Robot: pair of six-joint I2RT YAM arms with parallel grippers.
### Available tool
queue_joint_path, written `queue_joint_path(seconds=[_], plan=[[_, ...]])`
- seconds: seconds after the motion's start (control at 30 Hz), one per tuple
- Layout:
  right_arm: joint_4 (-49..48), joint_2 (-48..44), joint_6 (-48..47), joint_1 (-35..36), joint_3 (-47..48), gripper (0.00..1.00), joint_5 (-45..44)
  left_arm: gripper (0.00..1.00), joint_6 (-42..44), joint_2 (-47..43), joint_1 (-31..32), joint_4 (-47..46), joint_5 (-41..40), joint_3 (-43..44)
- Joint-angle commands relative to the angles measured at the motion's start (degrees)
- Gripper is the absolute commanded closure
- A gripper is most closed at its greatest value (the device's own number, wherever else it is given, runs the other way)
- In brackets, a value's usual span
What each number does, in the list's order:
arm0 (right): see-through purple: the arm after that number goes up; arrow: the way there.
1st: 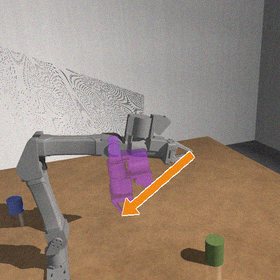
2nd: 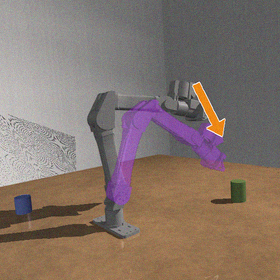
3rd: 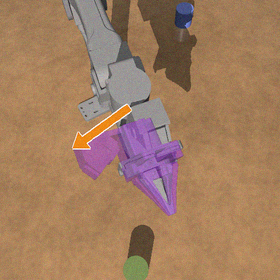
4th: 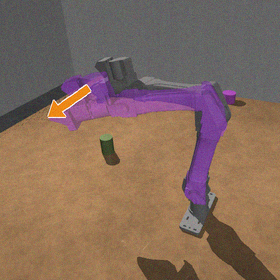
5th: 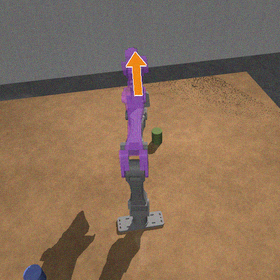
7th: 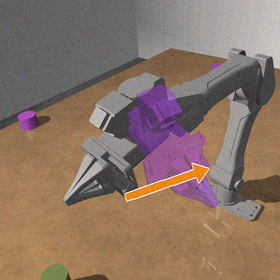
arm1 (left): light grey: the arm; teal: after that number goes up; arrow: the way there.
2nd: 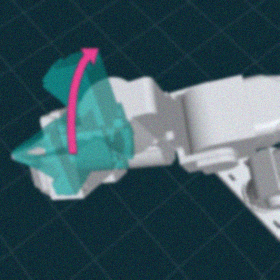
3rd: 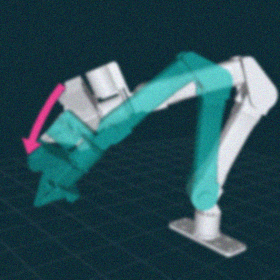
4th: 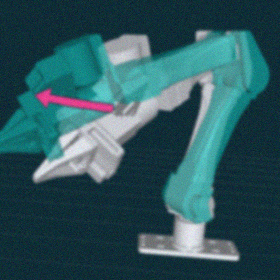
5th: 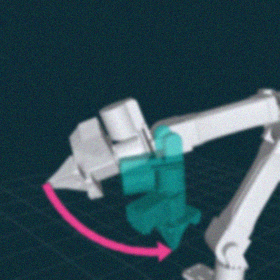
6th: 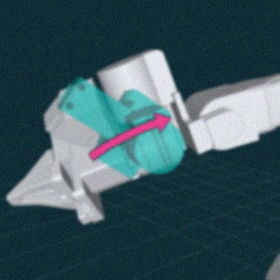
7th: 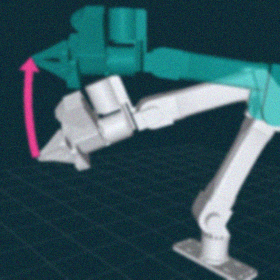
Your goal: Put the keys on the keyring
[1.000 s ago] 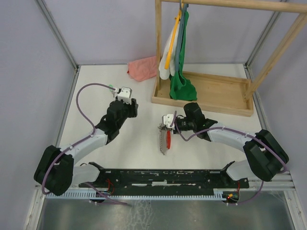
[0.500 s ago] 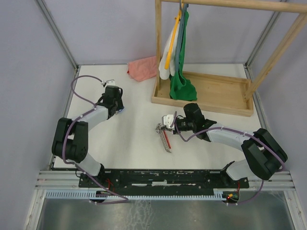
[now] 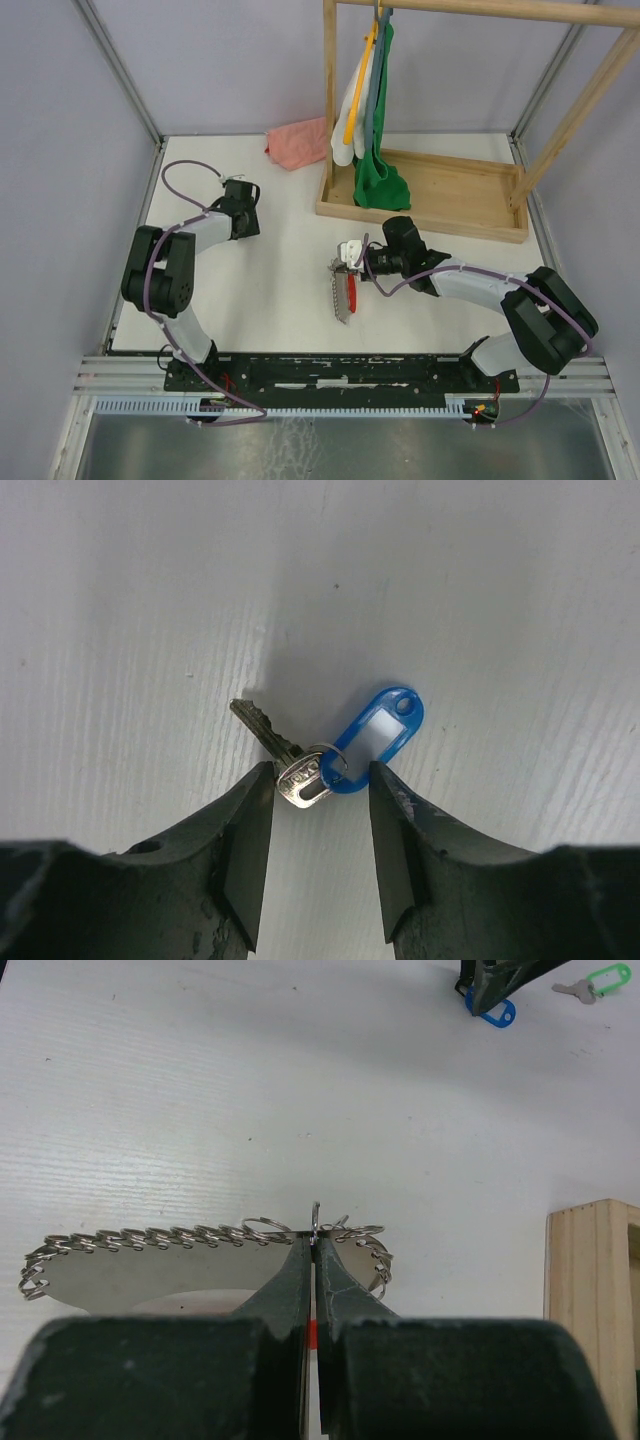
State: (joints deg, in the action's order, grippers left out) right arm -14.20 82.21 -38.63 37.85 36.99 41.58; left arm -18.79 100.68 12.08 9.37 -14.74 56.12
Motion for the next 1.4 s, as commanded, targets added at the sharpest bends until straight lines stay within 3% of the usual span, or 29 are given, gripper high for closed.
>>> queue_joint_path(seconds=[0.0,0.27,0.47,0.57,0.77,1.03,1.37], plan=[[-3.3,-1.0,0.3,-0.1,0.0,0.99,1.6,0.55,-1.0,2.5,-0.3,1.2,1.4,2.2],[-3.3,-1.2,0.3,-0.1,0.0,0.99,2.6,0.77,-2.0,-0.6,0.5,0.6,7.7,-2.2],[-2.3,-2.4,0.1,-0.1,-0.3,0.99,2.4,0.84,-4.2,-6.7,6.9,1.8,11.1,-7.8],[-2.1,-3.1,0.0,-0.1,-0.6,0.99,2.2,0.83,-5.7,-12.3,10.3,2.2,10.8,-11.5],[-1.9,-3.1,-0.1,-0.1,-0.7,0.99,1.2,0.57,-4.1,-20.7,7.2,1.5,2.8,-9.7],[-1.6,-3.2,-0.2,-0.1,-0.5,0.99,1.2,0.50,-1.5,-5.6,-1.6,-6.5,8.0,5.6],[-1.6,-2.3,-0.3,-0.1,-0.4,0.99,1.2,0.51,5.0,12.9,-6.5,-3.5,9.0,24.6]])
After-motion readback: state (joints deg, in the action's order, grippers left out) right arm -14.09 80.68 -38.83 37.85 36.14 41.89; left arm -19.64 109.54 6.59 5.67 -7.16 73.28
